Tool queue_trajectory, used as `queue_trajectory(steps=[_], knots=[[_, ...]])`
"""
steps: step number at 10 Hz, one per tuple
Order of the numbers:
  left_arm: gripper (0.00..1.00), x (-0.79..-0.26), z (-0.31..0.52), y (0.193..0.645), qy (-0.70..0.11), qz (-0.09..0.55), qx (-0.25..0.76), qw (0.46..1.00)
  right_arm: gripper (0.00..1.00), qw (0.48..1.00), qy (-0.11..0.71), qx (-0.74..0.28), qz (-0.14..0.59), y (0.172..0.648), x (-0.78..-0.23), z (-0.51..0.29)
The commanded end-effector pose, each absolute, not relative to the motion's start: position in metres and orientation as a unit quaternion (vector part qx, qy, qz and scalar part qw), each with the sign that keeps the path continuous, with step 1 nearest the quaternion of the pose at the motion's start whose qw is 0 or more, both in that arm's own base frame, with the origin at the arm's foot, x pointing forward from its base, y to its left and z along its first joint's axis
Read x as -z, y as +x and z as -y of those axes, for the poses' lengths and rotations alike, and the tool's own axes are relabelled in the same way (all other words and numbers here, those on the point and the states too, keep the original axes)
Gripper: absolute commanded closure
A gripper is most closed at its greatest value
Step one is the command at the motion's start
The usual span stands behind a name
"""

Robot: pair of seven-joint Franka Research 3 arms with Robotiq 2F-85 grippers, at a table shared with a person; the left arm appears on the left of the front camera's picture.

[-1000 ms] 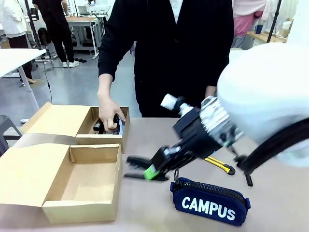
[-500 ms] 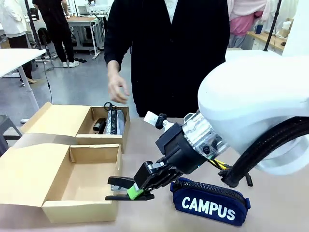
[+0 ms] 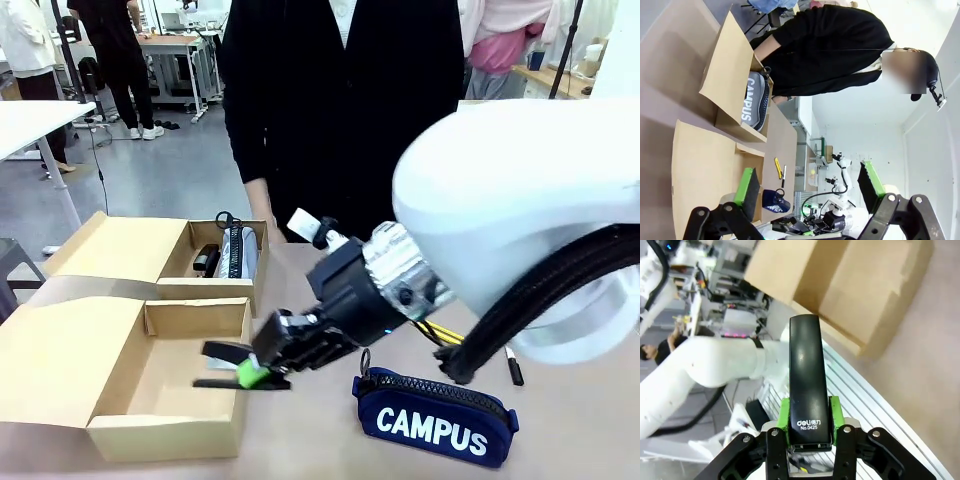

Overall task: Place items inside the box.
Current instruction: Pick up a Pencil pouch or Stapler and place it inside the Mailer Box closest to the robot.

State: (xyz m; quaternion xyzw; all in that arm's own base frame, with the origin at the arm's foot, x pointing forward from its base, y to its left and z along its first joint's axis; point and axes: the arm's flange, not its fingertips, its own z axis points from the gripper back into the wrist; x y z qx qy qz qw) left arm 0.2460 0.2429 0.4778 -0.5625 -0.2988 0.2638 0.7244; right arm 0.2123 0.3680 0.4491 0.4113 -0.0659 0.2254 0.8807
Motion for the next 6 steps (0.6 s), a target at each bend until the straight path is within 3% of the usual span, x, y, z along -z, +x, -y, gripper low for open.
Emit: queue_trajectory(steps=[1, 2, 3, 4, 5, 6], knots=[[0.00, -0.479, -0.243, 0.246, -0.567, 0.309, -0.256, 0.720, 0.83, 0.885, 0.407, -0.196, 0.115, 0.209, -0.446, -0.419], [0.00, -0.479, -0.243, 0.246, -0.567, 0.309, -0.256, 0.720, 0.83, 0.890, 0.397, -0.177, 0.140, 0.214, -0.441, -0.437], [0.00, -0.479, -0.243, 0.246, -0.567, 0.309, -0.256, 0.720, 1.00, 0.892, 0.385, -0.162, 0.174, 0.221, -0.431, -0.456], [0.00, -0.479, -0.243, 0.246, -0.567, 0.309, -0.256, 0.720, 0.83, 0.892, 0.370, -0.149, 0.215, 0.228, -0.415, -0.480], [0.00, -0.479, -0.243, 0.246, -0.567, 0.309, -0.256, 0.720, 1.00, 0.891, 0.360, -0.157, 0.229, 0.234, -0.399, -0.501], [0.00, -0.479, -0.243, 0.246, -0.567, 0.309, -0.256, 0.720, 1.00, 0.896, 0.338, -0.146, 0.249, 0.241, -0.386, -0.517]])
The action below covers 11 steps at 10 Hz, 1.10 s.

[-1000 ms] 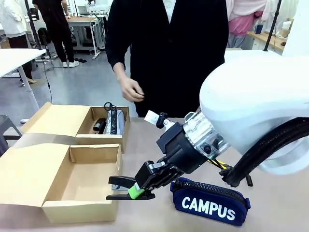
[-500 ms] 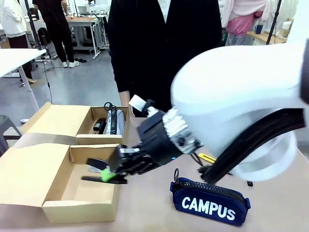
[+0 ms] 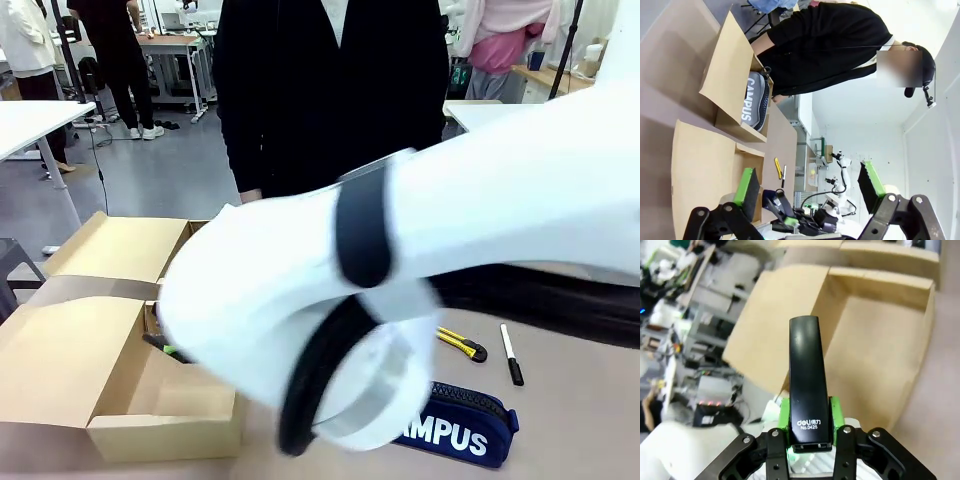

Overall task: Place items inside the box.
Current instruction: Pick up a Pencil pouch or Stapler and place it inside the Mailer Box closest to the robot.

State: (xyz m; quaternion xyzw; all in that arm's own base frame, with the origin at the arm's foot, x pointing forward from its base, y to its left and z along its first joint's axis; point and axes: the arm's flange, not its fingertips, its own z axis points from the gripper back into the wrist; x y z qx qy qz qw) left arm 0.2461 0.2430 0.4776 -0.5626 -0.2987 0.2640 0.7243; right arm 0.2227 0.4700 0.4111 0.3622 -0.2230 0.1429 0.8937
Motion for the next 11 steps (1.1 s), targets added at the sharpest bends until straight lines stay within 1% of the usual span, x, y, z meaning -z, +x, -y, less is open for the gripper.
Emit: queue_trajectory(steps=[1, 2, 3, 4, 6, 11], knots=[[0.00, -0.479, -0.243, 0.246, -0.567, 0.309, -0.256, 0.720, 1.00, 0.908, 0.319, -0.134, 0.236, 0.248, -0.378, -0.529], [0.00, -0.479, -0.243, 0.246, -0.567, 0.309, -0.256, 0.720, 1.00, 0.915, 0.288, -0.131, 0.251, 0.250, -0.370, -0.537], [0.00, -0.479, -0.243, 0.246, -0.567, 0.309, -0.256, 0.720, 1.00, 0.918, 0.247, -0.127, 0.284, 0.252, -0.363, -0.543], [0.00, -0.479, -0.243, 0.246, -0.567, 0.309, -0.256, 0.720, 1.00, 0.922, 0.228, -0.127, 0.286, 0.255, -0.354, -0.548], [0.00, -0.479, -0.243, 0.246, -0.567, 0.309, -0.256, 0.720, 1.00, 0.919, 0.240, -0.141, 0.281, 0.254, -0.352, -0.548], [0.00, -0.479, -0.243, 0.246, -0.567, 0.309, -0.256, 0.720, 1.00, 0.912, 0.254, -0.147, 0.285, 0.250, -0.364, -0.540]])
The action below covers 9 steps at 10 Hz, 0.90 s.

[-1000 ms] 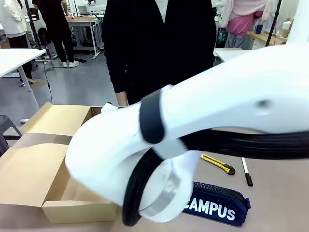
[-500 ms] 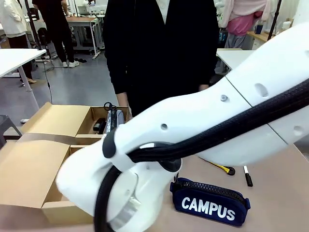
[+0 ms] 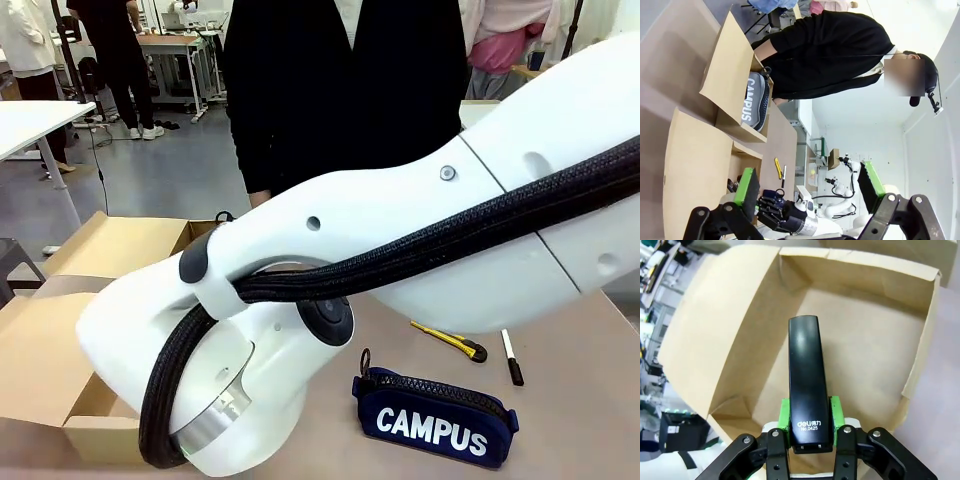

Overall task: Place items inside the box.
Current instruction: Pick up a Pencil pouch or Stapler and place it inside the Mailer Box closest to the robot.

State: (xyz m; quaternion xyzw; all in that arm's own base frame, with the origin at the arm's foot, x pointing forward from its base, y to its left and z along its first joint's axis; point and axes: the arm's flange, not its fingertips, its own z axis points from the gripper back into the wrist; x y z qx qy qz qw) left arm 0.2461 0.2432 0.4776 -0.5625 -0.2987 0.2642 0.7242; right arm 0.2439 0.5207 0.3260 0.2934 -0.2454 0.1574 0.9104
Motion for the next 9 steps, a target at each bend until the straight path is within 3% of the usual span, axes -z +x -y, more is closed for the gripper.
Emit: queue_trajectory(steps=[1, 3, 4, 5, 6, 9], knots=[[0.00, -0.4787, -0.2426, 0.2460, -0.567, 0.309, -0.256, 0.720, 1.00, 0.911, 0.254, -0.147, 0.288, 0.2493, -0.3674, -0.5382], [0.00, -0.4787, -0.2426, 0.2460, -0.567, 0.309, -0.256, 0.720, 1.00, 0.911, 0.252, -0.147, 0.292, 0.2492, -0.3685, -0.5371], [0.00, -0.4787, -0.2426, 0.2460, -0.567, 0.309, -0.256, 0.720, 0.48, 0.911, 0.249, -0.148, 0.293, 0.2495, -0.3682, -0.5374], [0.00, -0.4787, -0.2426, 0.2460, -0.567, 0.309, -0.256, 0.720, 0.08, 0.911, 0.247, -0.149, 0.293, 0.2503, -0.3681, -0.5367], [0.00, -0.4787, -0.2426, 0.2460, -0.567, 0.309, -0.256, 0.720, 0.00, 0.912, 0.245, -0.148, 0.293, 0.2507, -0.3680, -0.5356], [0.00, -0.4787, -0.2426, 0.2460, -0.567, 0.309, -0.256, 0.720, 0.00, 0.909, 0.254, -0.150, 0.293, 0.2516, -0.3691, -0.5351]])
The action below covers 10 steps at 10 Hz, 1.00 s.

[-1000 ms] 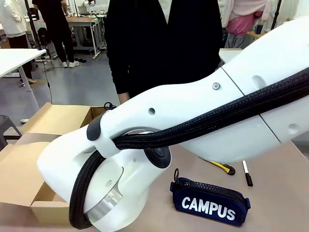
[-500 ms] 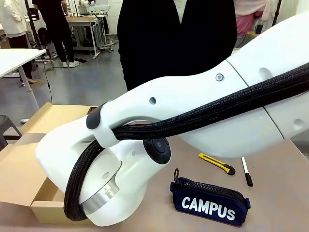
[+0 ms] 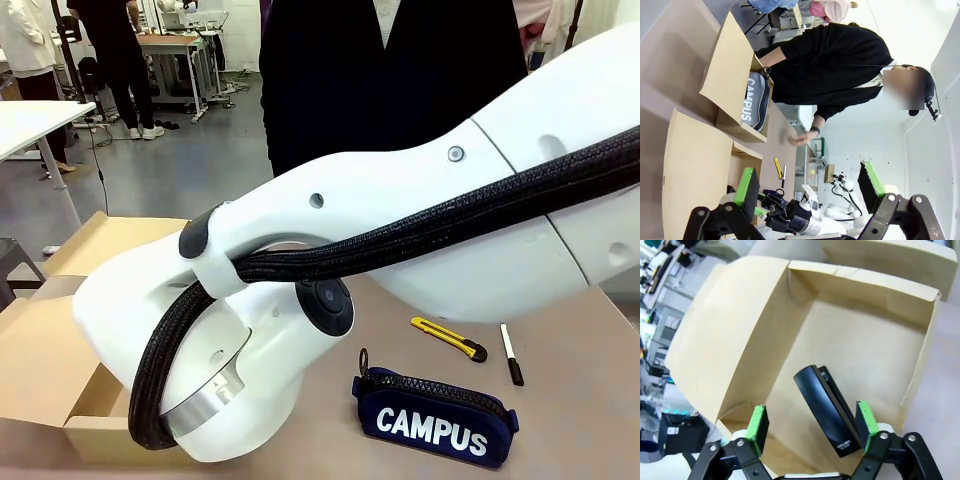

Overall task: Place items inside the box.
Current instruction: Pick up a Pencil pouch or Stapler and place it inside the Mailer Box closest to the robot.

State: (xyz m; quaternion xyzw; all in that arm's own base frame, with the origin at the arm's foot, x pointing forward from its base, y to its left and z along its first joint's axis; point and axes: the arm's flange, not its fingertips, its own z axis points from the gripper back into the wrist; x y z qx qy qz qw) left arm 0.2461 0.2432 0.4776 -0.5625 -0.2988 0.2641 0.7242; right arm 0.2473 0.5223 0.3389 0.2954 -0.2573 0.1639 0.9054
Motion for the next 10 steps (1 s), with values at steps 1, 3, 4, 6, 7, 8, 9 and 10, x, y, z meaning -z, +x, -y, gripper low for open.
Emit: queue_trajectory(steps=[1, 3, 4, 6, 7, 8, 9, 10], knots=[[0.00, -0.479, -0.243, 0.246, -0.567, 0.309, -0.256, 0.720, 0.00, 0.909, 0.257, -0.152, 0.291, 0.252, -0.370, -0.534], [0.00, -0.479, -0.243, 0.246, -0.567, 0.309, -0.256, 0.720, 0.00, 0.905, 0.277, -0.169, 0.275, 0.249, -0.385, -0.521], [0.00, -0.479, -0.243, 0.246, -0.567, 0.309, -0.256, 0.720, 0.00, 0.903, 0.296, -0.187, 0.249, 0.244, -0.400, -0.507], [0.00, -0.479, -0.243, 0.246, -0.567, 0.309, -0.256, 0.720, 0.00, 0.899, 0.336, -0.198, 0.198, 0.226, -0.425, -0.480], [0.00, -0.479, -0.243, 0.246, -0.567, 0.309, -0.256, 0.720, 0.00, 0.903, 0.339, -0.200, 0.171, 0.216, -0.429, -0.472], [0.00, -0.479, -0.243, 0.246, -0.567, 0.309, -0.256, 0.720, 0.00, 0.905, 0.337, -0.197, 0.171, 0.213, -0.429, -0.470], [0.00, -0.479, -0.243, 0.246, -0.567, 0.309, -0.256, 0.720, 0.00, 0.905, 0.337, -0.199, 0.165, 0.214, -0.427, -0.471], [0.00, -0.479, -0.243, 0.246, -0.567, 0.309, -0.256, 0.720, 0.00, 0.904, 0.340, -0.199, 0.167, 0.213, -0.427, -0.469]])
